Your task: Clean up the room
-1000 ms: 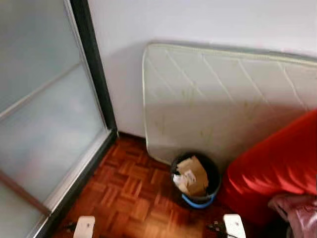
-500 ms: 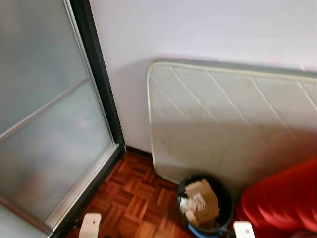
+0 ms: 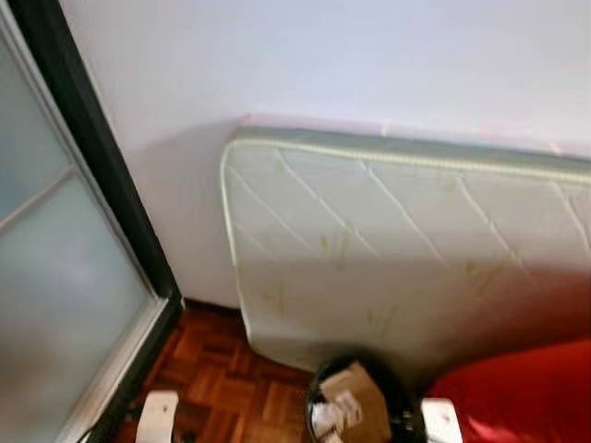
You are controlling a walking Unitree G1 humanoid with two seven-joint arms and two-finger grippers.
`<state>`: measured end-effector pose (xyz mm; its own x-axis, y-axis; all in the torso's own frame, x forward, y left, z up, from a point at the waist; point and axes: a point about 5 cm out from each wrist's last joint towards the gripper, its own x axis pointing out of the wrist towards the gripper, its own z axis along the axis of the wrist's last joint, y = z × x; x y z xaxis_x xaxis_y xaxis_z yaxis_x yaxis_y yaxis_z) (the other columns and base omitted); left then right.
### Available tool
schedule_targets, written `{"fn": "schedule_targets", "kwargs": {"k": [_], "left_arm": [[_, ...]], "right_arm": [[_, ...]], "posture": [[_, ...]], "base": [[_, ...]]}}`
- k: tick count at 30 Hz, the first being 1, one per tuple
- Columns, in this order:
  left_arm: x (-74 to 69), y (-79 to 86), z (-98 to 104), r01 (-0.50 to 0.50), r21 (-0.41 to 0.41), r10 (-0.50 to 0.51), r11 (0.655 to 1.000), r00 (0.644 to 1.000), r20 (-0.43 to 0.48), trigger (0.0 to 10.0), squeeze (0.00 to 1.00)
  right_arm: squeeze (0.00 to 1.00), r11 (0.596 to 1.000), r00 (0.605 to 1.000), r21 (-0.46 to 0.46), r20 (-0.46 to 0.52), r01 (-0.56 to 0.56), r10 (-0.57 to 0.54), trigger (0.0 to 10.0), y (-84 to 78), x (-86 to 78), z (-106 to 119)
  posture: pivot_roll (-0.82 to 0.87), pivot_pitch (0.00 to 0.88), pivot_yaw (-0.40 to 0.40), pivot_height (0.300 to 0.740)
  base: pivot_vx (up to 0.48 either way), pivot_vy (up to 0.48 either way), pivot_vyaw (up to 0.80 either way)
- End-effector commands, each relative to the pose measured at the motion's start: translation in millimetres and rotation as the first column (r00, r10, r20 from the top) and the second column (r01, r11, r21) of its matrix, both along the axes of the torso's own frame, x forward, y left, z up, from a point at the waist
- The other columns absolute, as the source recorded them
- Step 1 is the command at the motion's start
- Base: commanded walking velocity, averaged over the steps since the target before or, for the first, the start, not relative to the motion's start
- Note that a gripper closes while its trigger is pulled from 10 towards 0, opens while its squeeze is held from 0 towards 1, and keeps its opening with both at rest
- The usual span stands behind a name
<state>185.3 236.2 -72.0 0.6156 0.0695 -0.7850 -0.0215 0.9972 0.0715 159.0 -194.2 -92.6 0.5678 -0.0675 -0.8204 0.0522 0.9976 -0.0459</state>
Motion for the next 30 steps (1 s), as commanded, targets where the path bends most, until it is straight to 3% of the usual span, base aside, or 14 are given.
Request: {"fn": "schedule_targets", "kwargs": {"k": [1,6,9,10,11,12,13,14,16,30], "left_arm": [[-2.3,1.2,-0.5,-0.007,0.008,0.007,1.0,1.0,0.011,10.0,0.0],[3.0,5.4,5.8,-0.057,0.026,0.053,0.998,0.992,0.114,10.0,0.0],[5.7,7.1,9.8,-0.114,0.005,0.111,0.993,0.976,0.186,10.0,0.0],[6.5,7.6,11.1,-0.128,-0.001,0.125,0.992,0.97,0.206,10.0,0.0],[32.8,-2.0,24.1,-0.116,-0.005,0.113,0.993,0.953,0.282,10.0,0.0],[92.8,-16.3,69.6,-0.075,0.026,0.053,0.997,0.873,0.485,10.0,0.0],[92.8,-16.3,69.6,-0.075,0.026,0.053,0.997,0.873,0.485,10.0,0.0],[111.8,-19.6,89.8,-0.065,0.04,0.031,0.997,0.826,0.563,10.0,0.0],[115.0,-18.7,95.4,-0.068,0.039,0.031,0.997,0.804,0.594,10.0,0.0],[115.0,-18.7,95.4,-0.068,0.039,0.031,0.997,0.804,0.594,10.0,0.0]], "right_arm": [[0.0,1.0,0.999,0.014,0.053,0.002,-0.003,10.0,-0.5,7.9,4.4],[0.0,0.996,0.986,0.064,0.16,-0.06,0.049,10.0,5.3,17.0,11.1],[0.0,0.992,0.91,0.046,0.406,-0.119,0.09,10.0,13.2,78.4,50.2],[0.0,0.99,0.886,0.044,0.452,-0.135,0.101,10.0,16.0,89.2,59.0],[0.0,0.988,0.873,0.046,0.476,-0.15,0.11,10.0,18.2,94.0,63.3],[0.0,0.982,0.842,0.046,0.524,-0.183,0.132,10.0,23.9,102.0,71.4],[0.0,0.982,0.842,0.046,0.524,-0.183,0.132,10.0,23.9,102.0,71.4],[0.0,0.98,0.819,0.058,0.56,-0.191,0.127,10.0,27.2,106.7,76.9],[0.0,0.979,0.802,0.072,0.587,-0.19,0.113,10.0,28.2,109.4,80.8],[0.0,0.979,0.802,0.072,0.587,-0.19,0.113,10.0,28.2,109.4,80.8]], "posture": [[-0.1,0.002,-0.004,0.74],[-0.1,0.031,0.004,0.74],[-0.08,0.038,0.002,0.74],[-0.08,0.039,0.002,0.74],[-0.07,0.038,0.002,0.74],[-0.06,0.039,0.003,0.74],[-0.06,0.039,0.003,0.74],[-0.06,0.04,0.004,0.74],[-0.05,0.041,0.004,0.74],[-0.05,0.041,0.004,0.74]], "base": [[0.0,0.0,0.0],[0.0,0.0,0.0],[0.0,0.0,0.0],[0.0,0.0,0.0],[0.0,0.0,0.0],[0.0,0.0,0.0],[0.0,0.0,0.0],[0.0,0.0,0.0],[0.0,0.0,0.0],[0.0,0.0,0.0]]}}
